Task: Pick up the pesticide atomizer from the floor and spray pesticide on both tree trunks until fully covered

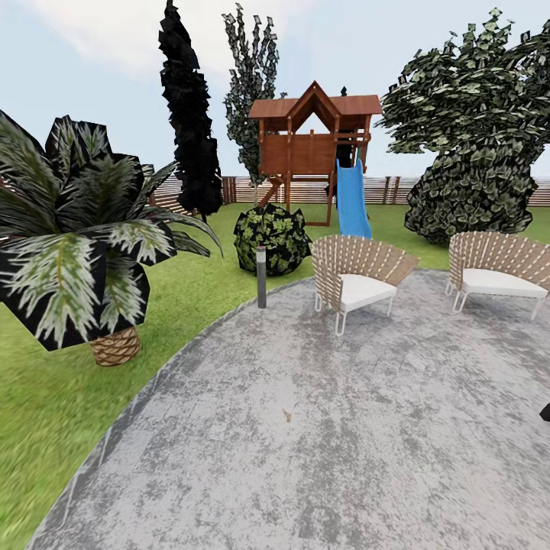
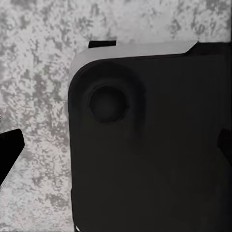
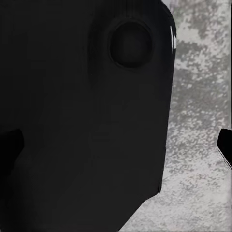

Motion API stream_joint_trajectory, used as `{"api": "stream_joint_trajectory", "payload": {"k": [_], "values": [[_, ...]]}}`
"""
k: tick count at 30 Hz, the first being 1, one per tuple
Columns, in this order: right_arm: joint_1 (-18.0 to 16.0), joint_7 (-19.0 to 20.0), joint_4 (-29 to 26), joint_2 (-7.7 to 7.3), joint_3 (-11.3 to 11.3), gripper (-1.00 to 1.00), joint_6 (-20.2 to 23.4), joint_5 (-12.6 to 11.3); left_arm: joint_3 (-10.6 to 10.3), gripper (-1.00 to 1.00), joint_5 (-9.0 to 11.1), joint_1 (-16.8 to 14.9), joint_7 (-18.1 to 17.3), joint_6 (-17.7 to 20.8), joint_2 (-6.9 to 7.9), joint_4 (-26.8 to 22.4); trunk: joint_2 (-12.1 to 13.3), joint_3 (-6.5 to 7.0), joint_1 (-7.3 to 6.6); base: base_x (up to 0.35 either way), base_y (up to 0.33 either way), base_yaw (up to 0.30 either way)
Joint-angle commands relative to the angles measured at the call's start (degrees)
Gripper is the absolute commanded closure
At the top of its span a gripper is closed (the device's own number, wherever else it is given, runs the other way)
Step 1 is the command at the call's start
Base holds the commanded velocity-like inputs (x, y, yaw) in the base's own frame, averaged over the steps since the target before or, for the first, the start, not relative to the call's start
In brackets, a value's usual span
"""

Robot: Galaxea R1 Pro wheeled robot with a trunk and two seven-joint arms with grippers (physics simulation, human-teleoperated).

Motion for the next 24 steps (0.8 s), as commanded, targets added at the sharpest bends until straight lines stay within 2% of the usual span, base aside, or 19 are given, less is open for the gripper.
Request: {"api": "stream_joint_trajectory", "payload": {"k": [1, 2, 3, 7, 10, 15, 24], "values": [[0.0, 0.01, -6.55, -0.01, 0.03, -1.0, -0.03, 0.01, 0.0, -1.0, -0.01, 0.01, 0.0, -5.2, -0.02, -18.04, 0.0, 0.0, 0.0, 0.0, 0.0, 0.0], [0.0, 0.02, -11.28, -0.04, 0.0, -1.0, -0.09, 0.02, 0.0, -1.0, -0.03, -0.04, 0.01, -5.37, -0.06, -23.01, 0.0, 0.0, 0.0, 0.0, 0.0, 0.0], [0.0, 0.02, -12.9, -0.04, -0.09, -1.0, -0.12, 0.0, 0.0, -1.0, -0.03, -0.05, -0.02, -5.42, -0.07, -25.05, 0.0, 0.0, 0.0, 0.0, 0.0, 0.0], [0.0, 0.03, -18.51, -0.14, -0.31, -1.0, -2.6, -0.4, 0.0, -1.0, -0.04, -0.38, -0.08, -6.02, -0.08, -29.53, 0.0, 0.0, 0.0, 0.0, 0.0, 0.0], [0.0, -0.12, -21.61, -0.22, -0.4, -1.0, -4.52, -0.58, -0.06, -1.0, -0.02, -2.27, -0.24, -8.78, -0.08, -30.84, 0.0, 0.0, 0.0, 0.0, 0.0, 0.0], [0.0, -0.27, -22.91, -0.36, -0.6, -1.0, -6.06, -0.7, -0.09, -1.0, 0.04, -5.05, -0.32, -11.39, -0.29, -31.82, 0.0, 0.0, 0.0, 0.0, 0.0, 0.0], [0.0, -0.27, -23.07, -0.35, -0.64, -1.0, -7.99, -0.73, 0.0, -1.0, 0.32, -5.59, -0.34, -13.43, -0.21, -31.31, 0.0, 0.0, 0.0, 0.0, 0.0, 0.0]]}}
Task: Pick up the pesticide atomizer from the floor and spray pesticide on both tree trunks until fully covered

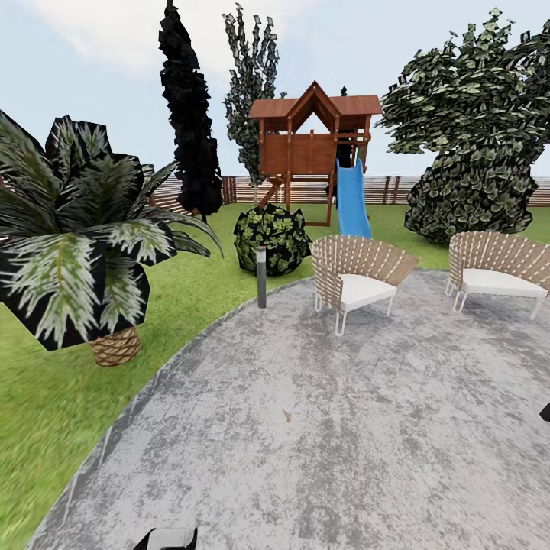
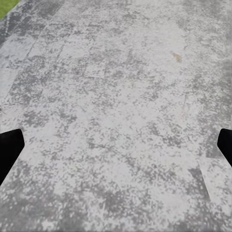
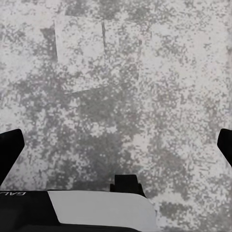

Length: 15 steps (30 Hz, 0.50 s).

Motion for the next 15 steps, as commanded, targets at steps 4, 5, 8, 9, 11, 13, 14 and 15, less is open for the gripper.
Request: {"api": "stream_joint_trajectory", "payload": {"k": [4, 5, 8, 9, 11, 13, 14, 15], "values": [[0.0, -0.02, 0.0, 0.03, 0.0, -1.0, -0.05, 0.04, -0.05, -1.0, 0.01, -0.01, 0.01, -0.04, -0.03, 0.05, 0.0, 0.0, 0.0, 0.0, 0.0, 0.0], [0.0, -0.03, 0.0, 0.01, 0.0, -1.0, -0.05, 0.02, -0.06, -1.0, 0.0, -0.01, 0.02, -0.05, -0.04, 0.08, 0.0, 0.0, 0.0, 0.0, 0.0, 0.0], [0.0, -0.05, 0.0, -0.04, -0.07, -1.0, -0.06, -0.06, -0.01, -1.0, 0.01, -0.01, 0.04, -0.07, -0.05, 0.09, 0.0, 0.0, 0.0, 0.0, 0.0, 0.0], [0.0, -0.05, 0.0, -0.04, -0.08, -1.0, -0.06, -0.07, 0.0, -1.0, 0.03, -0.01, 0.04, -0.07, -0.05, 0.09, 0.0, 0.0, 0.0, 0.0, 0.0, 0.0], [0.0, -0.05, 0.0, -0.05, -0.1, -1.0, -0.06, -0.09, 0.0, -1.0, 0.06, -0.01, 0.04, -0.05, -0.05, 0.13, 0.0, 0.0, 0.0, 0.0, 0.0, 0.0], [0.0, -0.06, 0.0, -0.05, -0.15, -1.0, -0.06, -0.09, 0.0, -1.0, 0.08, -0.01, 0.06, -0.02, -0.05, 0.15, 0.0, 0.0, 0.0, 0.0, 0.0, 0.0], [0.0, -0.06, 0.0, -0.05, -0.16, -1.0, -0.06, -0.09, 0.0, -1.0, 0.08, -0.01, 0.06, -0.01, -0.05, 0.15, 0.0, 0.0, 0.0, 0.0, 0.0, 0.0], [0.0, -0.06, 0.0, -0.05, -0.16, -1.0, -0.06, -0.09, 0.0, -1.0, 0.08, -0.01, 0.07, 0.0, -0.05, 0.15, -0.4, -0.18, 0.22, 0.0, 0.0, 0.0]]}}
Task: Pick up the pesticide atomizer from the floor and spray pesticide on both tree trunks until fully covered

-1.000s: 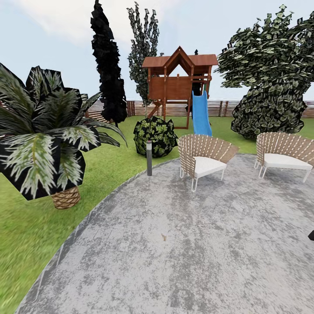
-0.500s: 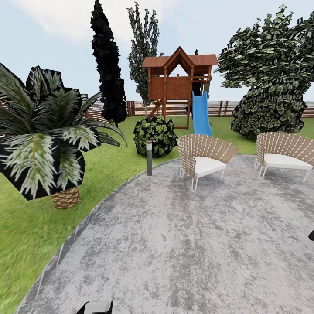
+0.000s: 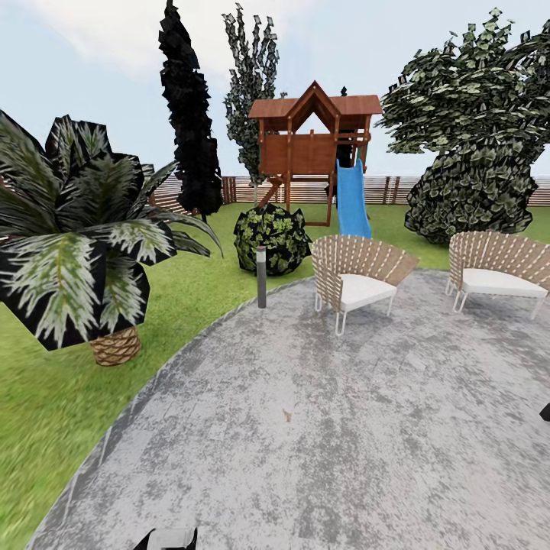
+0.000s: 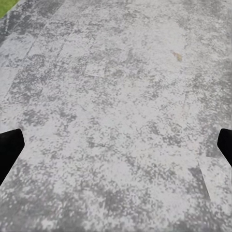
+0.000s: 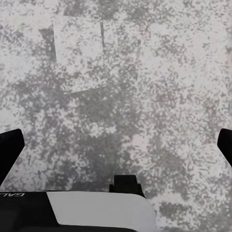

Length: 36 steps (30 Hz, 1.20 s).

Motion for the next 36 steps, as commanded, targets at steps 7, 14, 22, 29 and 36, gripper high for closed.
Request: {"api": "stream_joint_trajectory", "payload": {"k": [7, 14, 22, 29, 36], "values": [[0.0, -0.05, 0.0, 0.0, -0.01, -1.0, 0.0, 0.0, 0.0, -1.0, -0.05, 0.0, -0.07, -0.05, 0.0, 1.55, -2.82, -1.26, 1.55, 0.0, 0.0, 0.0], [0.0, -0.02, 0.0, -0.04, -1.1, -1.0, 0.01, 0.0, 0.0, -1.0, -0.01, 0.0, -0.06, -0.07, 0.0, 2.42, -5.63, -2.52, 3.08, 0.0, 0.0, -0.092], [0.0, 0.0, -0.04, -0.09, -1.48, -1.0, 0.02, -0.07, 0.0, -1.0, 0.0, 0.0, -0.02, -0.07, 0.0, 2.46, -8.84, -3.9, 4.84, 0.0, 0.0, -0.259], [0.0, 0.19, 0.0, -0.02, -9.51, -1.0, 0.02, -0.02, 0.02, -1.0, 0.0, 0.0, -0.01, -0.07, 0.0, 2.55, -11.65, -4.88, 6.38, 0.0, 0.0, -0.268], [0.0, 0.35, 0.0, 0.08, -11.23, -1.0, 0.0, 0.06, 0.01, -1.0, 0.0, 0.0, -0.05, -0.07, 0.0, 2.55, -14.45, -5.78, 7.91, 0.0, 0.0, -0.265]]}}
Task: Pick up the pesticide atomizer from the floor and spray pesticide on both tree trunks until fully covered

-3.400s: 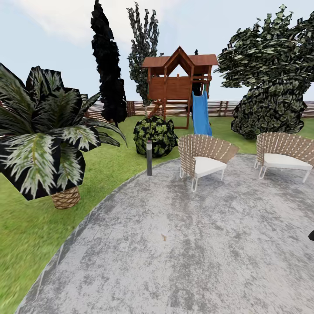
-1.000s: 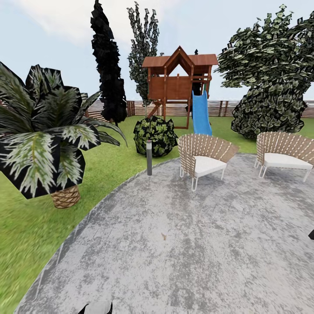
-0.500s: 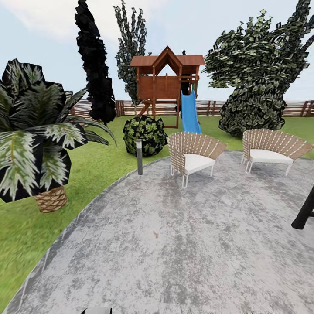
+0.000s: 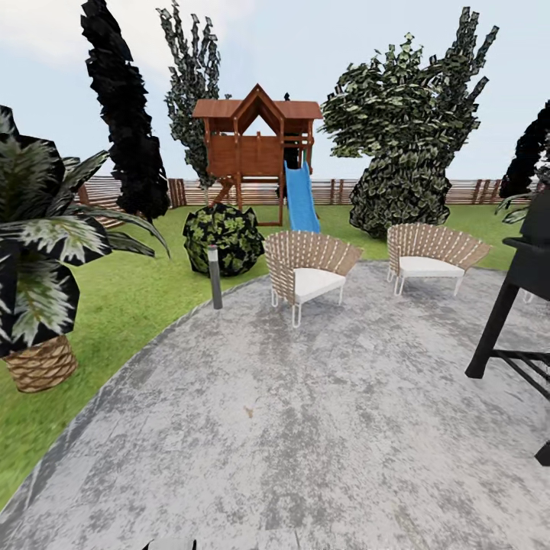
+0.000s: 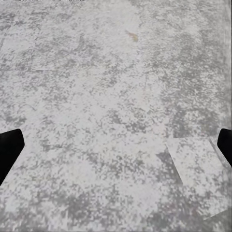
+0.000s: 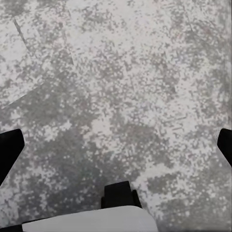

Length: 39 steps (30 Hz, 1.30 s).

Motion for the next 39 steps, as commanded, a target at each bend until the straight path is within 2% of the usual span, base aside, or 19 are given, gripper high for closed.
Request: {"api": "stream_joint_trajectory", "payload": {"k": [1, 39], "values": [[0.0, 0.0, 0.0, 0.0, -0.01, -1.0, 0.0, 0.01, -0.01, -1.0, 0.0, 0.0, -0.01, 0.0, 0.0, 0.0, -0.42, -0.13, 0.23, 0.0, 0.0, -0.264], [0.0, 0.01, 0.0, 0.0, -0.03, -1.0, 0.0, 0.11, -0.02, -1.0, 0.0, 0.0, 0.0, 0.0, 0.0, 0.01, -15.66, -5.0, 8.57, 0.0, 0.0, -0.264]]}}
